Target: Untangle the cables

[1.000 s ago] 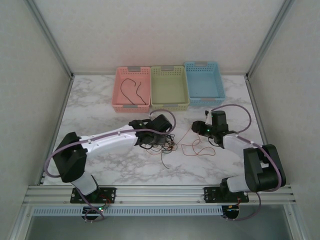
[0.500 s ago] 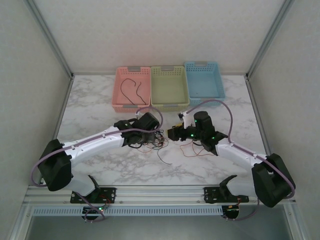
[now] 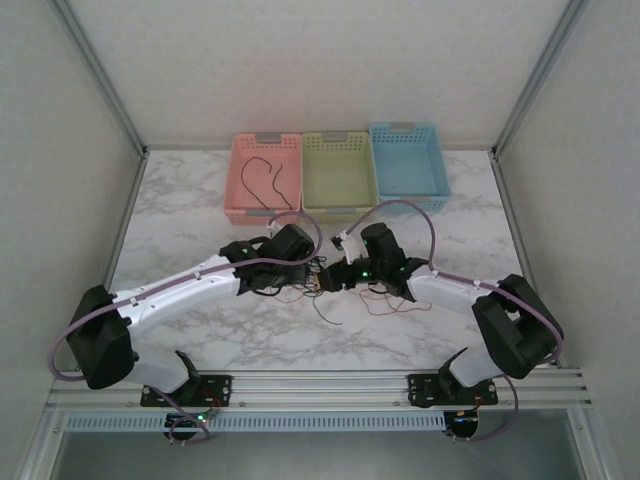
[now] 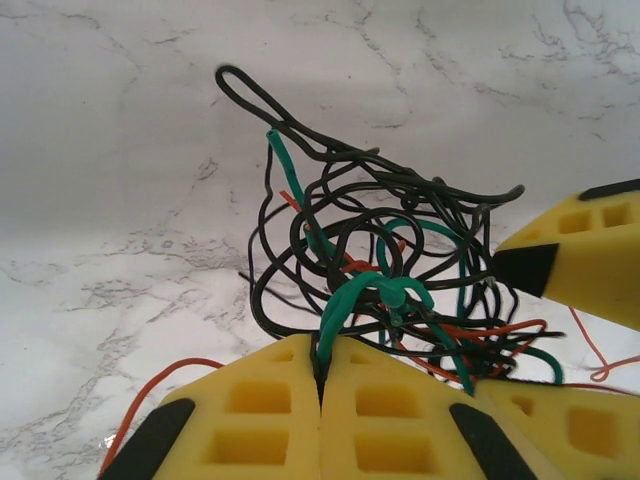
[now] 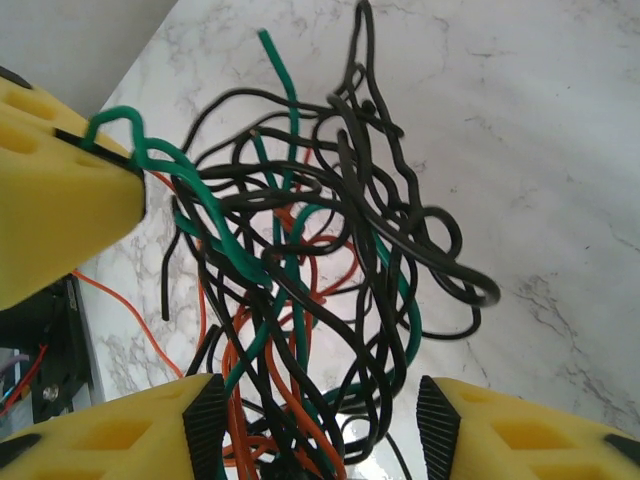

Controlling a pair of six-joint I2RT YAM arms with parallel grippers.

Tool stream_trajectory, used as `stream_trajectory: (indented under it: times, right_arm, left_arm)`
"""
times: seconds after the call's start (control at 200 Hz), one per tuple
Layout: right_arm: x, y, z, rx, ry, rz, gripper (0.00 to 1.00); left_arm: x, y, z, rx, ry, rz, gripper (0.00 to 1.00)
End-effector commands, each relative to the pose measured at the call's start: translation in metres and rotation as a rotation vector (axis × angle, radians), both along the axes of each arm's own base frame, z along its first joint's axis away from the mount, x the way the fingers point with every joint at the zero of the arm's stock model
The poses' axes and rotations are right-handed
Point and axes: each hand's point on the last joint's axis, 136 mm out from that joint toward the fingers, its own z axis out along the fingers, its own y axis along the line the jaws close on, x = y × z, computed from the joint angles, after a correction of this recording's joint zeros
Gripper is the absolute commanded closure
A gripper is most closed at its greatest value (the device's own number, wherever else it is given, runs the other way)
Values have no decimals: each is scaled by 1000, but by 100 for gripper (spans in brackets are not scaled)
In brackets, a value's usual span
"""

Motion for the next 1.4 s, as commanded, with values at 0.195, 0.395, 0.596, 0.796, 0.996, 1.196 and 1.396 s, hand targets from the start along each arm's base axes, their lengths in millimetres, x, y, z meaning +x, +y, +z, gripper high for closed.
stream_trajectory:
  times: [0.195, 0.395, 0.596, 0.796, 0.996, 1.196, 1.396]
  right_arm:
    - [-8, 16, 7, 49, 47, 90, 65]
    - [-5, 12, 29, 64, -42, 79, 44]
    - [7, -6, 57, 44, -181, 18, 39]
    - [27, -13, 65, 8, -213, -44, 39]
    - [36, -5, 62, 13, -189, -24, 40]
    - [29, 6, 52, 40, -136, 53, 41]
    - [17, 11, 47, 72, -91, 121, 43]
  left_arm:
    - [4, 20, 14, 3, -49, 34, 100]
    - [3, 24, 12, 30, -53, 8, 100]
    - [0, 26, 15, 22, -61, -14, 100]
    - [-4, 18, 17, -23, -60, -59, 100]
    - [-7, 20, 25, -31, -73, -78, 100]
    - [-12, 20, 30, -54, -74, -99, 100]
    - [-15, 18, 29, -65, -63, -115, 100]
